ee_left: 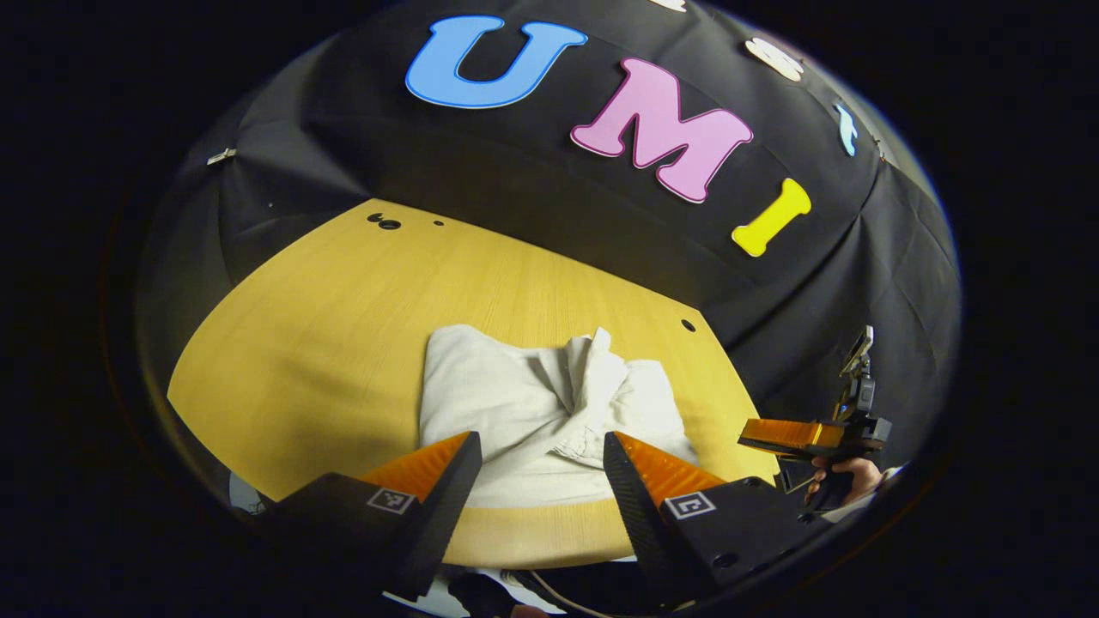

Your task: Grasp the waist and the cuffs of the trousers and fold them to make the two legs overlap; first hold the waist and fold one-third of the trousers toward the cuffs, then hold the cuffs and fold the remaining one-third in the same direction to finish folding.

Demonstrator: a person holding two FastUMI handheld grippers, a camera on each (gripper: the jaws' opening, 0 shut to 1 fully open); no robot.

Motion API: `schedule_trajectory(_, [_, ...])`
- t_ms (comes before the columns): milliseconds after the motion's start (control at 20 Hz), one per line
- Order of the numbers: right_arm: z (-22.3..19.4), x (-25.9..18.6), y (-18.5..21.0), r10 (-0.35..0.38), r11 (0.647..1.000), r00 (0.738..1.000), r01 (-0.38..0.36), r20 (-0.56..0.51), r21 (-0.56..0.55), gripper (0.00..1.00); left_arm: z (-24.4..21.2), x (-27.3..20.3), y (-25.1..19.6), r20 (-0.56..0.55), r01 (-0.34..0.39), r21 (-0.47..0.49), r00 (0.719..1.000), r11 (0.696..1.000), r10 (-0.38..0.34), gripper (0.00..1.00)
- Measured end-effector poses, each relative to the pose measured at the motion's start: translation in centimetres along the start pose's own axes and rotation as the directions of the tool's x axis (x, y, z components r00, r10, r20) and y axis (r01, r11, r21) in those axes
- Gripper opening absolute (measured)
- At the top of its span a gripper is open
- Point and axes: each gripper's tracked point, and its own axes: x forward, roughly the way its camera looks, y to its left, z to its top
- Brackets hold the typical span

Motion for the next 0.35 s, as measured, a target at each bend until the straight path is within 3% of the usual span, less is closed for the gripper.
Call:
schedule_trajectory(300, [0.8, 0.0, 0.4, 0.008, 0.999, 1.000, -0.008, -0.011, 0.038, 0.63, -1.1, -1.1, -0.9, 0.002, -0.001, 0.005, 1.000, 1.000, 0.001, 0.90])
schedule_trajectory(350, [0.8, 0.1, 0.6, 0.011, 0.999, 1.000, -0.010, -0.014, 0.038, 0.77, -1.2, -1.3, -0.8, 0.001, -0.006, 0.001, 1.000, 1.000, 0.006, 0.90])
